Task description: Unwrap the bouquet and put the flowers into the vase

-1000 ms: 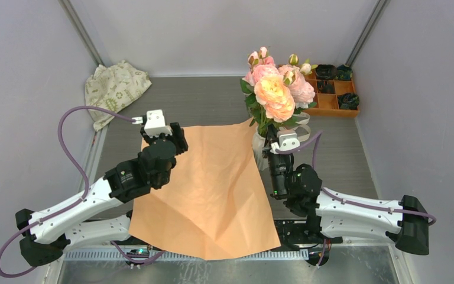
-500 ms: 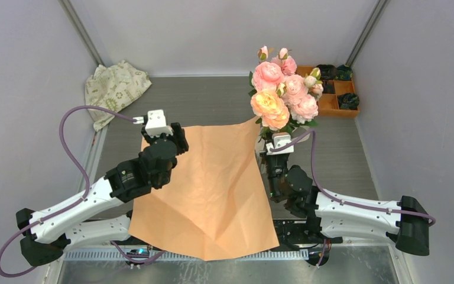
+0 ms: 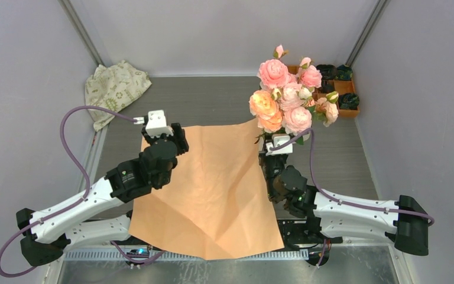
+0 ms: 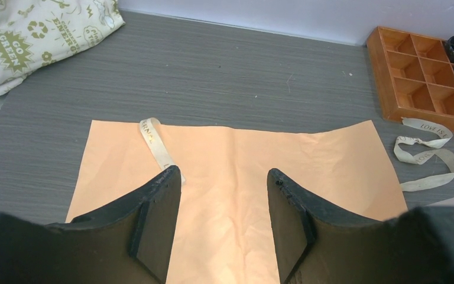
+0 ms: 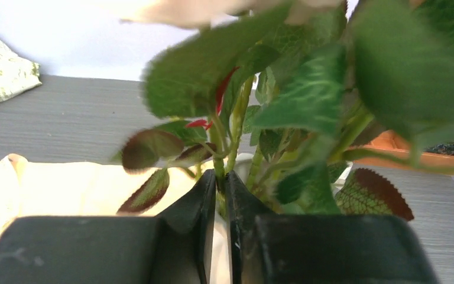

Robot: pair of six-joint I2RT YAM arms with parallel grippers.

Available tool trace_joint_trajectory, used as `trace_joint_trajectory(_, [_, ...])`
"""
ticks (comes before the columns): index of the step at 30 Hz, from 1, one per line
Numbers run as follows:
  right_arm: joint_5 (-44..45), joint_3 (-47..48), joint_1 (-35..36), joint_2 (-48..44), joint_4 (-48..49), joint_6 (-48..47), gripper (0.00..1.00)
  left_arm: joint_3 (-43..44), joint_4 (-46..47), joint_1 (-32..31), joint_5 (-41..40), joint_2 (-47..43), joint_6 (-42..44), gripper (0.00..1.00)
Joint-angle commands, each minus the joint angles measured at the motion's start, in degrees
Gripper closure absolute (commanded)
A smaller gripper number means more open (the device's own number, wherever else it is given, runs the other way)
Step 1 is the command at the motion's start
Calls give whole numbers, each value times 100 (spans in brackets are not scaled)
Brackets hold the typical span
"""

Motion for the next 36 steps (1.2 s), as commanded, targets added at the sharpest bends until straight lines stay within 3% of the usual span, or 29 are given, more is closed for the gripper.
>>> trace_joint_trajectory(1, [111, 89, 13, 134, -266, 247, 79, -35, 316, -19, -111, -70, -128, 44])
trace_joint_trajectory(6, [172, 152, -1, 194, -256, 254, 58, -75, 320, -18, -122, -97, -133, 44])
trace_joint_trajectory(16, [272, 351, 0, 47, -542, 366, 43, -75, 328, -20, -131, -65, -137, 44])
trace_joint_trajectory(18, [257, 377, -1, -43, -616, 391, 32, -75, 328, -12, -131, -70, -133, 44])
trace_joint_trajectory(24, [278, 688, -2, -339, -1229, 644, 16, -75, 370, -13, -123, -62, -98, 44])
trace_joint_trajectory(36, [-119, 864, 28, -832, -2341, 1361, 14, -106, 434, -13, -135, -43, -39, 44])
